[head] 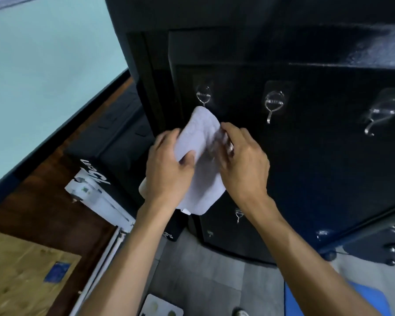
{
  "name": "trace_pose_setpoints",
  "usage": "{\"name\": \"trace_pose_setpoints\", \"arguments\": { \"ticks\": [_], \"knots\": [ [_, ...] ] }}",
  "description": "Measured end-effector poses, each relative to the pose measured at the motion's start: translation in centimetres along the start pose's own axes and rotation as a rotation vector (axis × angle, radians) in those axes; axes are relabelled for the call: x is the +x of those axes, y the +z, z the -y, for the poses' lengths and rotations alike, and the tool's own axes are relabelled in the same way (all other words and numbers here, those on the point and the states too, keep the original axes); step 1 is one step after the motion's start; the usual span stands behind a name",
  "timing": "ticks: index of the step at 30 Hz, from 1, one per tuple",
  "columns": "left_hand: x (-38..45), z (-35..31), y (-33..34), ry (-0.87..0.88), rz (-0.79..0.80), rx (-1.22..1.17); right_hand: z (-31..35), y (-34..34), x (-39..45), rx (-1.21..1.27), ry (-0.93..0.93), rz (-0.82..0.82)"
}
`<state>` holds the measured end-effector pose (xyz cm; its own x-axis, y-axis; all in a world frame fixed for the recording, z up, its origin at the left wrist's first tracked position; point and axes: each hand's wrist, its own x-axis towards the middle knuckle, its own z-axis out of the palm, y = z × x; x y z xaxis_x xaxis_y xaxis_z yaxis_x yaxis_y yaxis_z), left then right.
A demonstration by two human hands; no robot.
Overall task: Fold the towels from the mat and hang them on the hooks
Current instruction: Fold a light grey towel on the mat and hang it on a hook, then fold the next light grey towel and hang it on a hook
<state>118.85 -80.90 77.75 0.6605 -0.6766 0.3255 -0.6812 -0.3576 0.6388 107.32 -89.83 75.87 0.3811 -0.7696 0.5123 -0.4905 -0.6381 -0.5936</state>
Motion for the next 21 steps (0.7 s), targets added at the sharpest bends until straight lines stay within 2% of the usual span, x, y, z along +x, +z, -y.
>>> {"name": "trace_pose_setpoints", "arguments": {
  "ticks": [3, 5, 8, 12, 14, 17, 21],
  "knots": [
    [-4.3, 1.6, -0.5, 0.200, -0.220, -0.020, -2.2, -0.2, -5.8, -0.091, 0.093, 0.001],
    [-7.3, 2.9, -0.4, 0.291, -0.194, -0.148, -3.6, -0.1, -11.0, -0.119, 0.198, 0.016],
    [-12.1, 5.0, 1.2, 0.302, 0.012, -0.278, -5.0, 0.2, -20.2, -0.141, 0.362, 0.116],
    [-17.7, 5.7, 3.0, 0.248, 0.434, -0.388, -4.7, -0.9, -30.8, -0.135, 0.593, 0.281],
    [-19.6, 4.7, 3.9, 0.271, 0.588, -0.390, -4.2, -2.2, -34.5, -0.122, 0.705, 0.317],
    [-21.4, 0.8, 5.7, 0.338, 0.740, -0.410, -3.8, -5.2, -38.0, -0.085, 0.832, 0.288],
    [-25.9, -7.8, 9.7, 0.502, 0.923, -0.427, -5.0, -11.3, -43.3, -0.102, 1.005, 0.183]
  ]
}}
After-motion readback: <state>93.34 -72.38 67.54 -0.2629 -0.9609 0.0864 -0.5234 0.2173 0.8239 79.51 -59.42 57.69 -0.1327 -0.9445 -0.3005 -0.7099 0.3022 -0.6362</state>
